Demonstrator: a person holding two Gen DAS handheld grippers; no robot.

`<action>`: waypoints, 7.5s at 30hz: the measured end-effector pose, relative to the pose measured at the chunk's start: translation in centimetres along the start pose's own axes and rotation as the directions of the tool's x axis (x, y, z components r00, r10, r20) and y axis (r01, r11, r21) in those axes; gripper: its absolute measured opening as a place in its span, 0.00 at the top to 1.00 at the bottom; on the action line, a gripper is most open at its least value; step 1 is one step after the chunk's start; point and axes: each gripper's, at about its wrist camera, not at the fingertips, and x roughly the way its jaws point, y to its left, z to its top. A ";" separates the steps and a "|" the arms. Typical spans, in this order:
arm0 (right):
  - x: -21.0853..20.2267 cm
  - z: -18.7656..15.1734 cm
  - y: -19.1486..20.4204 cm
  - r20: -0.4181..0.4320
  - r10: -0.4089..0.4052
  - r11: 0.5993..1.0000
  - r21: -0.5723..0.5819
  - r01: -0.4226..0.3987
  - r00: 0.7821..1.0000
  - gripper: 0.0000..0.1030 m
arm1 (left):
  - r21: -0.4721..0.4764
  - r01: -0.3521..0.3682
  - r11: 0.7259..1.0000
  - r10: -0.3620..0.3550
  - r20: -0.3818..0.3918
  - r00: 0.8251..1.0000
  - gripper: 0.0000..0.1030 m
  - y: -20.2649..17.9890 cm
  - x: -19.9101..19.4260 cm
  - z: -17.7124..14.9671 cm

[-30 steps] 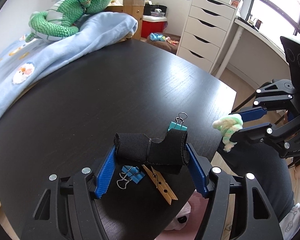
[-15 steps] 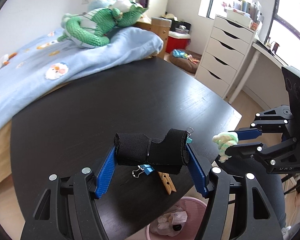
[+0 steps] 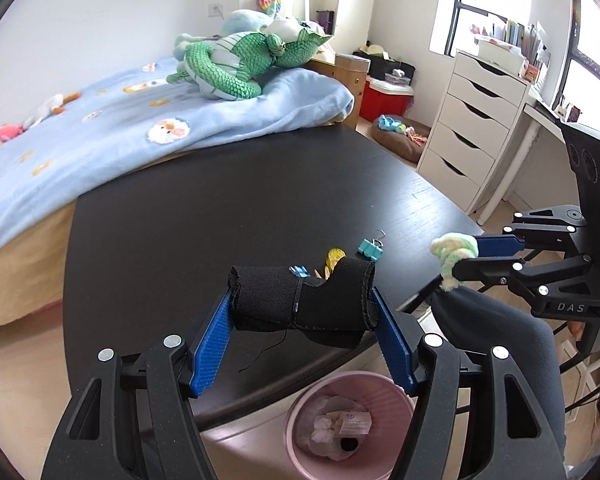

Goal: Collect trash
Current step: 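Carry the brace with the left gripper over the wastebasket while the right gripper carries the glove, then open the right gripper to drop the glove into the wastebasket, then open the left gripper to drop the black brace into the wastebasket, then move the right gripper from the wastebasket toward the teal binder clip, then close the right gripper on the teal binder clip, then grasp the blue binder clip with the left gripper while the right gripper holds the teal clip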

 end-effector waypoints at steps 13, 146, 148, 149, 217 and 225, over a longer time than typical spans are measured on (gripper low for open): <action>-1.8 -2.6 3.4 0.024 0.010 0.999 -0.035 -0.009 1.000 0.79 | -0.012 -0.005 1.000 0.006 0.021 1.000 0.37 -2.4 -3.1 -4.4; 3.9 0.7 -3.3 -0.077 -0.068 0.996 0.057 0.072 0.995 0.03 | -0.117 -0.017 0.993 0.019 0.022 1.000 0.07 -0.1 -2.4 -5.8; 4.9 1.4 -3.8 -0.093 -0.062 0.996 0.059 0.067 0.994 0.03 | -0.116 -0.015 0.993 0.018 0.023 1.000 0.07 0.0 -2.3 -5.7; 5.3 1.7 -4.1 -0.099 -0.055 0.996 0.062 0.061 0.994 0.03 | -0.115 -0.015 0.993 0.017 0.022 1.000 0.07 0.0 -2.2 -5.6; 6.9 2.6 -8.0 -0.136 0.003 0.987 0.158 0.019 0.991 0.96 | -0.412 0.066 0.909 -0.165 -0.210 0.964 0.43 4.0 10.7 1.6; 6.9 2.4 -8.2 -0.138 0.001 0.987 0.156 0.021 0.990 0.96 | -0.438 0.087 0.895 -0.196 -0.211 0.958 0.64 4.3 11.4 1.7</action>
